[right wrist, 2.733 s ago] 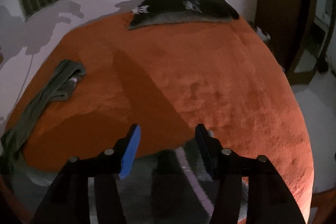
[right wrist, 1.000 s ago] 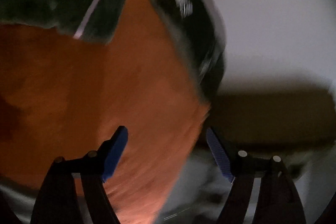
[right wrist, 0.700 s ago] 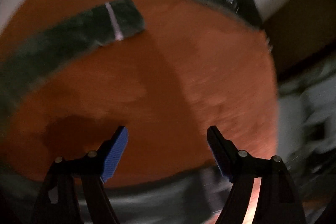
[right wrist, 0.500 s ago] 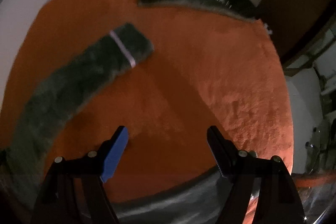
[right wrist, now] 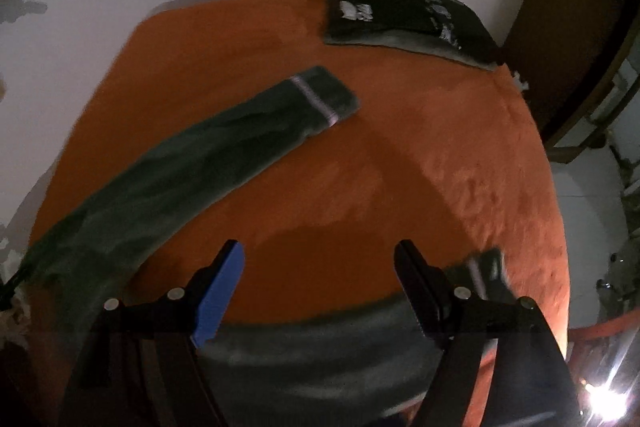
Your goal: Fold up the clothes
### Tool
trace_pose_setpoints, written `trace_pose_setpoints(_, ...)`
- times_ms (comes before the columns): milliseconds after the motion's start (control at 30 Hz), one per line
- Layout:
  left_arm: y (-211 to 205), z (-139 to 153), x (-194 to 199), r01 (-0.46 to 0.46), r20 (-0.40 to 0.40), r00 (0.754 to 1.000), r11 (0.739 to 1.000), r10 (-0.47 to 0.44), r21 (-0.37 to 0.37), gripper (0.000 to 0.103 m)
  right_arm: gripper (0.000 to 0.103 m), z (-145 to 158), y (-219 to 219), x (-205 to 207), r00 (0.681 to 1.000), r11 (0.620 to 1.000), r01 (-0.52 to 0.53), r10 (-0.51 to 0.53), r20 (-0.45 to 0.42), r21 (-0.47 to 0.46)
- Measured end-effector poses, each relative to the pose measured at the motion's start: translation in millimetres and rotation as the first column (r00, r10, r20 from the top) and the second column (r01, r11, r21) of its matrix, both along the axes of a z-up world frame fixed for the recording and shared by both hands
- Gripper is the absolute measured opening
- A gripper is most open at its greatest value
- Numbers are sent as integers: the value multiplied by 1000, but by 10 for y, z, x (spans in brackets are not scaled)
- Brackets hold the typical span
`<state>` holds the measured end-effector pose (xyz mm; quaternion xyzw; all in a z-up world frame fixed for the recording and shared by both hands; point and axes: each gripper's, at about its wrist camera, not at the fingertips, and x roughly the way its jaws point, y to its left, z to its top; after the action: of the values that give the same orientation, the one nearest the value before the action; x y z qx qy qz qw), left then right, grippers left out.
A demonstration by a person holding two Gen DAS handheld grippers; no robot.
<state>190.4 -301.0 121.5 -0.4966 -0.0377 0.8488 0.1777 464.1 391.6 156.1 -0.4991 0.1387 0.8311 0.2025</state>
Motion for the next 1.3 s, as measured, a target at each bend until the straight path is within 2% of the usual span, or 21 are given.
trace_pose_setpoints(67, -161, -60, 256, 45, 18, 999, 999, -45, 24, 58, 76, 92, -233, 291, 999, 999, -18, 17, -38, -41)
trace_pose_setpoints(133, -233, -205, 445, 77, 35, 996, 997, -77, 13, 58, 76, 165, -398, 538, 997, 997, -29, 23, -78, -77)
trace_pose_setpoints(233, -316, -423, 664, 82, 91, 992, 996, -85, 35, 58, 76, 269, -407, 614, 996, 997, -24, 18, -85, -70)
trace_pose_setpoints(267, -286, -458, 772, 92, 110, 989, 994, -99, 65, 58, 76, 303, -410, 639, 996, 997, -23, 17, -87, -67)
trace_pose_setpoints(333, -142, -589, 922, 155, 117, 980, 985, -164, 78, 58, 76, 372, -415, 690, 996, 998, -19, 13, -92, -63)
trace_pose_setpoints(467, 252, -857, 1031, 300, 65, 952, 954, -299, -2, 58, 77, 511, -427, 791, 995, 998, -12, 7, -102, -54)
trace_pose_setpoints(500, 341, -845, 1140, 313, 65, 948, 950, -312, -4, 58, 77, 545, -430, 816, 995, 999, -11, 5, -104, -51)
trace_pose_setpoints(533, 421, -841, 1147, 315, 78, 946, 949, -316, 26, 57, 77, 580, -433, 841, 994, 999, -9, 4, -107, -49)
trace_pose_setpoints(567, 501, -839, 1139, 314, 92, 943, 947, -319, 60, 46, 77, 614, -436, 866, 994, 999, -7, 2, -109, -47)
trace_pose_setpoints(600, 580, -838, 1130, 313, 106, 941, 945, -322, 94, 31, 77, 649, -439, 892, 994, 999, -5, 0, -112, -44)
trace_pose_setpoints(633, 670, -744, 1135, 318, 88, 940, 939, -331, 133, 18, 77, 684, -442, 917, 993, 999, -4, -1, -114, -42)
trace_pose_setpoints(667, 760, -638, 1141, 324, 65, 939, 931, -339, 171, 13, 77, 718, -445, 942, 993, 999, -2, -3, -117, -40)
trace_pose_setpoints(767, 1096, -186, 1042, 320, -9, 946, 932, -323, 169, 12, 77, 762, -464, 1011, 992, 999, -17, 13, -122, -27)
trace_pose_setpoints(833, 1348, -3, 722, 263, -5, 964, 952, -265, 159, 12, 77, 717, -489, 1048, 991, 999, -50, 49, -122, -12)
trace_pose_setpoints(900, 1456, -51, 476, 159, 30, 986, 980, -163, 123, 13, 77, 630, -453, 1126, 993, 998, -58, 57, -107, -8)
trace_pose_setpoints(967, 1553, -108, 245, 52, 61, 996, 995, -57, 82, 22, 77, 526, -392, 1255, 995, 998, -54, 51, -86, -34)
trace_pose_setpoints(1033, 1664, -319, 24, 6, 134, 991, 1000, -8, 15, 31, 77, 410, -320, 1413, 996, 995, -49, 43, -72, -82)
trace_pose_setpoints(1100, 1784, -487, -50, 2, 211, 977, 1000, 2, -15, 35, 77, 324, -256, 1577, 995, 994, -60, 52, -84, -95)
trace_pose_setpoints(1167, 1765, -509, 48, 1, 213, 977, 1000, -5, 23, 35, 77, 250, -174, 1695, 995, 993, -65, 56, -88, -95)
trace_pose_setpoints(1233, 1565, -410, 251, 22, 178, 984, 998, -32, 61, 41, 77, 178, -64, 1799, 994, 993, -62, 53, -90, -99)
trace_pose_setpoints(1300, 1429, -334, 539, 90, 107, 990, 995, -93, 32, 54, 77, 107, 46, 1902, 994, 993, -58, 49, -93, -104)
